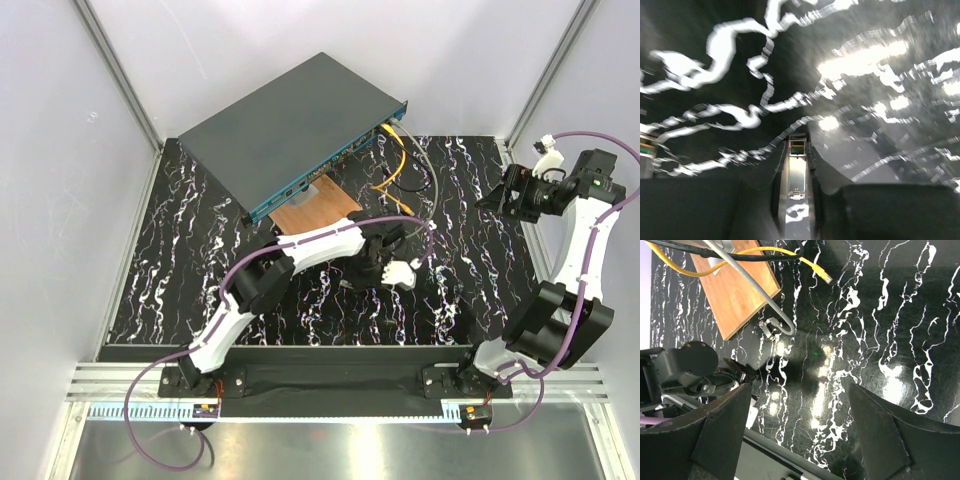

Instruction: Insert the plug into the switch port

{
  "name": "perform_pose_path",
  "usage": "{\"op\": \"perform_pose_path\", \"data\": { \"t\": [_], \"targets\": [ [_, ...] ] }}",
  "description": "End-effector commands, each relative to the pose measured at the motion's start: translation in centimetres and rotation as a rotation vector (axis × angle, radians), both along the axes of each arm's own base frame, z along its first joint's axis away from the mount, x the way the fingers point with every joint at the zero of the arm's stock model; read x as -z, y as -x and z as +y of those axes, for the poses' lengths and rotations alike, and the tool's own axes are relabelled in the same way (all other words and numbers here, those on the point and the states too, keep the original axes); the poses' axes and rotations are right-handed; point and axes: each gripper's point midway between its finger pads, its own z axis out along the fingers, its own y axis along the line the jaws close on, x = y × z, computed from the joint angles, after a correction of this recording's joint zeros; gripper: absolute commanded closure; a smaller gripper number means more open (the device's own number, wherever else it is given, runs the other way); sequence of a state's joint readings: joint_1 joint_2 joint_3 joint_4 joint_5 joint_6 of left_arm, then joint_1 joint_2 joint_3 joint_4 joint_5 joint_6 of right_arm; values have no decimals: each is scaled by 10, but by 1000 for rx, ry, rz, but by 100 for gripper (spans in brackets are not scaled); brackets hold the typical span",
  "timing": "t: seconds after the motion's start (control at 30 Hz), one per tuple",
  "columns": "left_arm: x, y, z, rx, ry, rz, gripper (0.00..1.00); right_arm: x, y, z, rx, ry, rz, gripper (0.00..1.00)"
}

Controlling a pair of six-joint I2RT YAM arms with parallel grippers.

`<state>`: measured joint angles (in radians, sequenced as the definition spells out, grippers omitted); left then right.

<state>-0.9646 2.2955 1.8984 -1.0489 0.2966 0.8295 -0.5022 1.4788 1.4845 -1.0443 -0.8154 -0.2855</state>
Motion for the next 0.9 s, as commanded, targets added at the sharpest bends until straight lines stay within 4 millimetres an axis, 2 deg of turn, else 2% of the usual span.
{"op": "perform_pose_path", "data": {
  "t": [0.0,0.03,0.13,0.2,0.3,0.53,0.7,0.77,0.8,0.87],
  "targets": [
    [4,11,36,-9,-170,-4,75,-21,-1,4,-28,2,-69,15],
    [6,10,38,-11,-181,-9,68,-22,-1,4,-29,3,-73,15],
    [15,2,44,-17,-227,-46,60,-22,-1,4,-31,-2,-72,14],
    [18,-3,46,-13,-251,-75,58,-24,-1,5,-32,0,-75,14],
    [22,-6,46,-8,-265,-96,58,-24,0,5,-32,2,-76,14],
    [30,-10,31,-23,-260,-148,67,-25,-1,5,-27,-2,-75,14],
    [31,3,19,-13,-234,-169,57,-28,-1,6,-24,-4,-82,14],
    [35,8,18,4,-237,-174,57,-29,0,5,-23,-3,-81,14],
    [38,10,19,7,-245,-170,58,-30,0,6,-25,-2,-84,14],
    [41,12,19,12,-254,-164,67,-30,1,6,-26,-2,-82,14]
  ]
}}
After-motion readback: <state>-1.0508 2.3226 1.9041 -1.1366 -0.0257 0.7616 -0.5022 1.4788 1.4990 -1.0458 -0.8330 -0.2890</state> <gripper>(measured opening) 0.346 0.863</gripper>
